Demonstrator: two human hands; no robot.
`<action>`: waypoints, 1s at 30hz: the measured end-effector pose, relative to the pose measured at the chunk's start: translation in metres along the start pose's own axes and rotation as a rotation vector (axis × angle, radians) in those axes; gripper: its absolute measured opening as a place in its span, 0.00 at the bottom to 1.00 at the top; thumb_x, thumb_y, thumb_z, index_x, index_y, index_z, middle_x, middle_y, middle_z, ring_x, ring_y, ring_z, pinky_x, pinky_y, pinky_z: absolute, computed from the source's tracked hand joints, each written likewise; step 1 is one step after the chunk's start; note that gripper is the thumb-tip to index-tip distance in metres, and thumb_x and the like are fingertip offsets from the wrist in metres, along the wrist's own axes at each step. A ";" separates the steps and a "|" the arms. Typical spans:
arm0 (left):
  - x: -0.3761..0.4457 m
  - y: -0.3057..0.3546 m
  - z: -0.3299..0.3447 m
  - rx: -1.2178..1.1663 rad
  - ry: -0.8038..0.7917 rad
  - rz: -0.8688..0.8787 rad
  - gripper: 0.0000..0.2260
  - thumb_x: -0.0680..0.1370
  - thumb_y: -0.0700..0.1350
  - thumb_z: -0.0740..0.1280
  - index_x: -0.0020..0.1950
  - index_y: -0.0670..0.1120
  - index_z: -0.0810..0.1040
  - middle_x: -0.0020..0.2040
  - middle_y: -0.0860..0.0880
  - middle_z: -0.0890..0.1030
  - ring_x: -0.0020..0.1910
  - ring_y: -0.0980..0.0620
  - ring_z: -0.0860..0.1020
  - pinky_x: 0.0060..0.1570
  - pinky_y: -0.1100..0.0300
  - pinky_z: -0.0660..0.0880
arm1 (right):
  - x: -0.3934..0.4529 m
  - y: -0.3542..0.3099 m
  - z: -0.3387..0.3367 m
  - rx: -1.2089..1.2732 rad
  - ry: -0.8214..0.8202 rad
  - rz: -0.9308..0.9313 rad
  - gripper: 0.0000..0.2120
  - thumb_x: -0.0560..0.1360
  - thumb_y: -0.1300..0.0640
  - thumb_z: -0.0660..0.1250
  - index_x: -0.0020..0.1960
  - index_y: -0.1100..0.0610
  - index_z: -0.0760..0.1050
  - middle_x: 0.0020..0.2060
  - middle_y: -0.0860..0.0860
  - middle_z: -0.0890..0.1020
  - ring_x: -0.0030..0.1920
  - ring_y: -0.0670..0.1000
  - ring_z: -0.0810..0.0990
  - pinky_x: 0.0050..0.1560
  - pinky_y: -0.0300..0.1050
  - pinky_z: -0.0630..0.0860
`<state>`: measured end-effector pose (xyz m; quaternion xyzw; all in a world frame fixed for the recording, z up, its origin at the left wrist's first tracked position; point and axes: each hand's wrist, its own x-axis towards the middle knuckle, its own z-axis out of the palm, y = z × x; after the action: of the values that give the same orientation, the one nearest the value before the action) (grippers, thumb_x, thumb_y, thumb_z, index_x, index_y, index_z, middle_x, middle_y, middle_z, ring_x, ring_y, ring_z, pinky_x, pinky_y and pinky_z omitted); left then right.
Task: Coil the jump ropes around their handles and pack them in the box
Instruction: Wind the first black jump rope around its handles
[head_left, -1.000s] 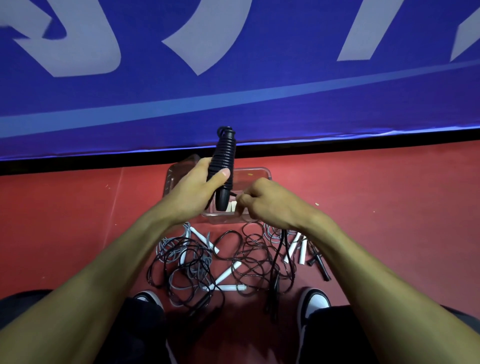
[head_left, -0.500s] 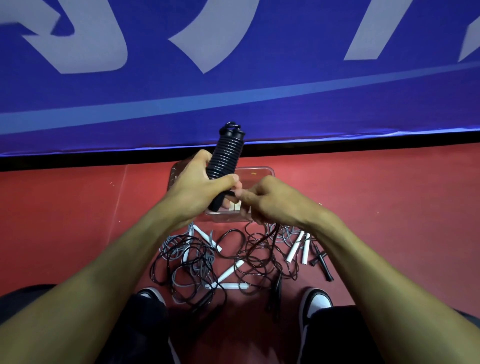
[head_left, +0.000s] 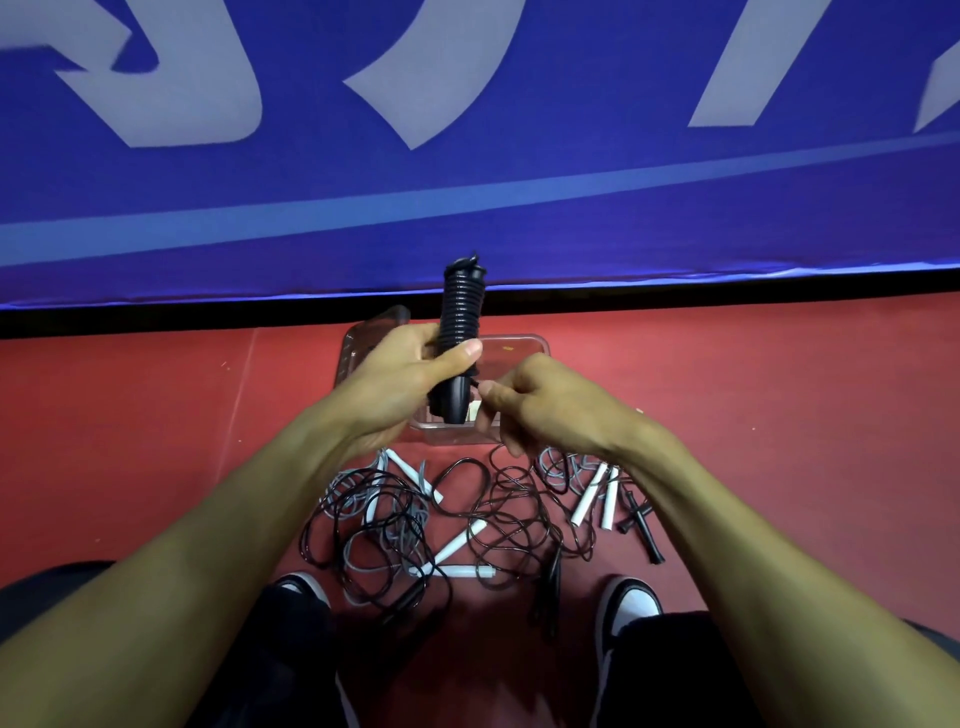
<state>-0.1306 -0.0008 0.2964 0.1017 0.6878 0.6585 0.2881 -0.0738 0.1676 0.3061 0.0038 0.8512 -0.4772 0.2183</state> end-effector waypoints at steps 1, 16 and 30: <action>0.000 0.000 -0.001 0.036 0.025 0.018 0.09 0.75 0.47 0.72 0.49 0.42 0.78 0.40 0.48 0.79 0.38 0.53 0.80 0.49 0.51 0.77 | 0.000 -0.001 0.001 -0.017 -0.003 -0.008 0.21 0.85 0.50 0.58 0.41 0.59 0.81 0.24 0.50 0.78 0.23 0.45 0.73 0.29 0.37 0.70; -0.004 -0.003 0.000 0.266 0.170 0.052 0.26 0.64 0.53 0.82 0.54 0.48 0.74 0.41 0.43 0.83 0.33 0.42 0.81 0.38 0.35 0.81 | -0.001 0.000 -0.003 -0.031 -0.012 -0.019 0.15 0.83 0.57 0.62 0.41 0.59 0.82 0.24 0.47 0.75 0.22 0.41 0.67 0.25 0.33 0.63; 0.000 -0.003 -0.004 0.213 0.235 0.142 0.18 0.68 0.47 0.72 0.51 0.55 0.68 0.43 0.50 0.78 0.40 0.49 0.78 0.45 0.43 0.79 | 0.003 0.003 -0.003 0.245 -0.014 0.008 0.19 0.84 0.58 0.58 0.39 0.56 0.80 0.22 0.51 0.73 0.23 0.50 0.67 0.30 0.46 0.59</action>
<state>-0.1321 -0.0039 0.2930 0.1019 0.7737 0.6079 0.1461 -0.0770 0.1709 0.3040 0.0303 0.7851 -0.5767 0.2239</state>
